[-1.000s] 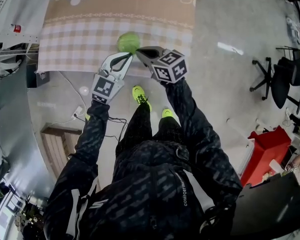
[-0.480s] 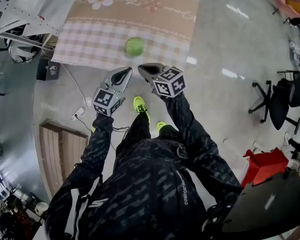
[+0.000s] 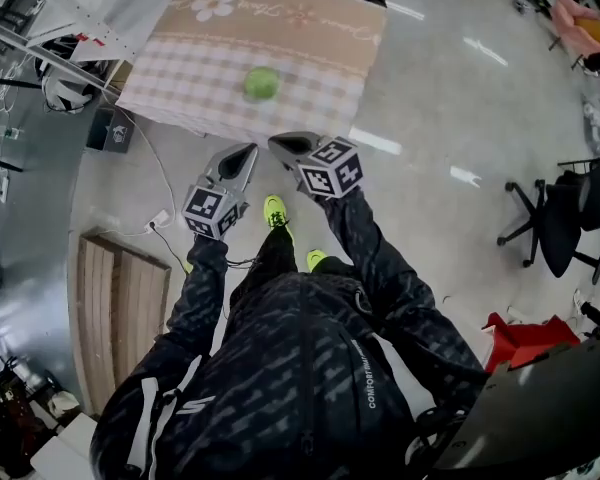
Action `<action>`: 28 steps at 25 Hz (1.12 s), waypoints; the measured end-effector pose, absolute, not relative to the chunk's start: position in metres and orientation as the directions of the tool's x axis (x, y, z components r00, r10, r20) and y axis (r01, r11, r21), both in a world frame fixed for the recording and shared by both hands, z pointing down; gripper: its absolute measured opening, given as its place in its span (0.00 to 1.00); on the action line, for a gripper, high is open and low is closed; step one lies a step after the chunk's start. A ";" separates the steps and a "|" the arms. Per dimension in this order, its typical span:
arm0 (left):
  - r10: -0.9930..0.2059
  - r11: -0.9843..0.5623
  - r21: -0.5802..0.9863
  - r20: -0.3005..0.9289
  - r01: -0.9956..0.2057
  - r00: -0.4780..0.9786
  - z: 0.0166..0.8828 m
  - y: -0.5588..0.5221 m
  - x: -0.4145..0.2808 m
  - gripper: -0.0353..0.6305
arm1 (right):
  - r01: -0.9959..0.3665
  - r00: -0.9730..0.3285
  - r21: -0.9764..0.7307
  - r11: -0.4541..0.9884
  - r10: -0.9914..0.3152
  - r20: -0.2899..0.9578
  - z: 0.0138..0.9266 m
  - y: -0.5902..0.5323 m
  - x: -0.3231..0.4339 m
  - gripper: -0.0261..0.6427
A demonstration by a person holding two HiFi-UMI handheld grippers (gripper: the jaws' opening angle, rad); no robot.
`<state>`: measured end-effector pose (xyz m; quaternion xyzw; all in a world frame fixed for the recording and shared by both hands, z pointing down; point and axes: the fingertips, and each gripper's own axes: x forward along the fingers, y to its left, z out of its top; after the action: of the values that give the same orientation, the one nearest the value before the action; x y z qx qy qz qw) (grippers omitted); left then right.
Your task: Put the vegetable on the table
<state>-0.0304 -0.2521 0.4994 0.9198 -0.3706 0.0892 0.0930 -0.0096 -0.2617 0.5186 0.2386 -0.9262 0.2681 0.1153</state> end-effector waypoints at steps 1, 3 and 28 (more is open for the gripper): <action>-0.667 -0.709 0.095 0.229 -0.699 0.709 0.495 -0.245 -0.026 0.04 | -0.499 -0.862 -0.435 0.749 -0.379 0.335 0.515 -0.254 -0.007 0.02; -0.673 -0.710 0.083 0.214 -0.700 0.708 0.484 -0.228 -0.018 0.04 | -0.487 -0.869 -0.424 0.764 -0.375 0.322 0.506 -0.237 -0.002 0.02; -0.719 -0.662 0.097 0.197 -0.743 0.666 0.463 -0.054 -0.012 0.04 | -0.381 -0.914 -0.411 0.829 -0.270 0.303 0.495 -0.064 -0.002 0.02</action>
<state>-0.0118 -0.0541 0.4635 0.9088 -0.4025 0.0710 0.0845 -0.0015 -0.0637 0.4950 0.1713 -0.9490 0.2375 0.1168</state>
